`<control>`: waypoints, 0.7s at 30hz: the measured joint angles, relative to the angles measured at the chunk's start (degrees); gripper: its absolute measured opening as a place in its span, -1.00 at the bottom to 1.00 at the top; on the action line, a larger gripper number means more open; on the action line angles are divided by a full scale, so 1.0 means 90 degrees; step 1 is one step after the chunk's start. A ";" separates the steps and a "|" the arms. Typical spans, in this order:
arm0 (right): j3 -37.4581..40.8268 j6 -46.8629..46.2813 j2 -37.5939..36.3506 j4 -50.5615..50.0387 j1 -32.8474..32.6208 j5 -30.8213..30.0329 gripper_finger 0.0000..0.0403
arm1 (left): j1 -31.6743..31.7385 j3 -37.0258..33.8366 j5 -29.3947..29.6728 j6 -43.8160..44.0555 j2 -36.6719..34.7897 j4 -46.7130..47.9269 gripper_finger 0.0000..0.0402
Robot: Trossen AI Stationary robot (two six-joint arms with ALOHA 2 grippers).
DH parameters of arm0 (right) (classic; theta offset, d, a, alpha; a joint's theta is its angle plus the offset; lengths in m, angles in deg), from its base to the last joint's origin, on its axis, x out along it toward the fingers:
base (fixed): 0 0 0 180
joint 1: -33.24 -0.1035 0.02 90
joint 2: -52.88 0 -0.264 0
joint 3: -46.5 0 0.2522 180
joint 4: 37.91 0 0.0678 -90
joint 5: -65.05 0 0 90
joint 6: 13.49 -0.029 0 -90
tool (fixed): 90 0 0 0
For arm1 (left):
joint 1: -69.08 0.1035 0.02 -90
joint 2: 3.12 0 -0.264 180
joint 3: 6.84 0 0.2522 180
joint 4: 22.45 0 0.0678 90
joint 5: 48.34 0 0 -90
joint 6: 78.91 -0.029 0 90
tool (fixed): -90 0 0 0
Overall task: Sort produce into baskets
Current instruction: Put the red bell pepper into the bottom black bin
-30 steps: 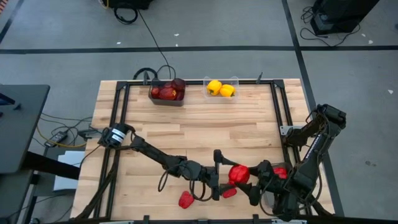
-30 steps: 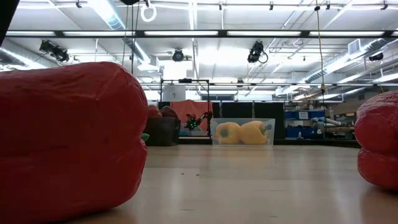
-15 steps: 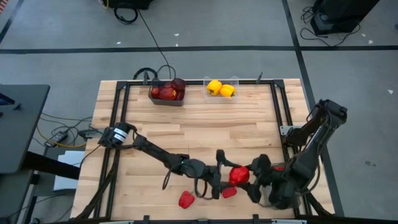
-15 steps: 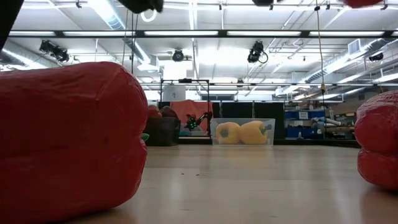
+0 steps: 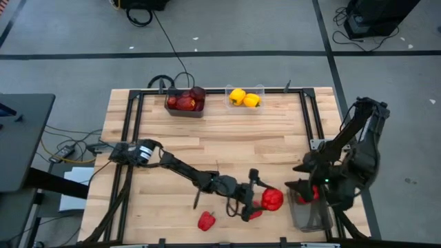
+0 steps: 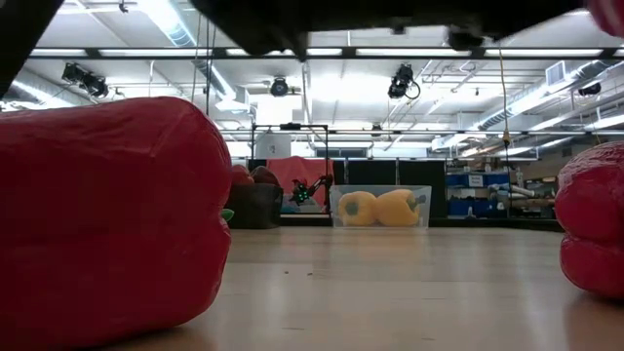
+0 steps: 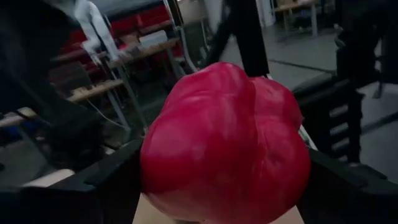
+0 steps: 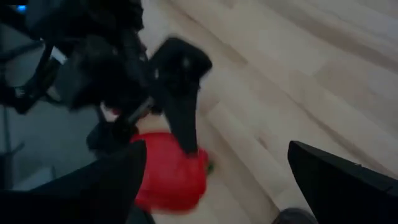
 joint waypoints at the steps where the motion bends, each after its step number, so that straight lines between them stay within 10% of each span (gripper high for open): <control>1: 0.0003 0.0023 0.0043 -0.0013 0.0045 -0.0020 0.98 | -0.0002 0.0235 -0.0010 0.0022 0.0130 0.0205 0.68; 21: 0.0006 0.0151 0.0731 -0.0009 0.0138 0.0081 0.98 | 0.0410 0.4670 -0.0501 0.1323 0.2657 0.2050 0.74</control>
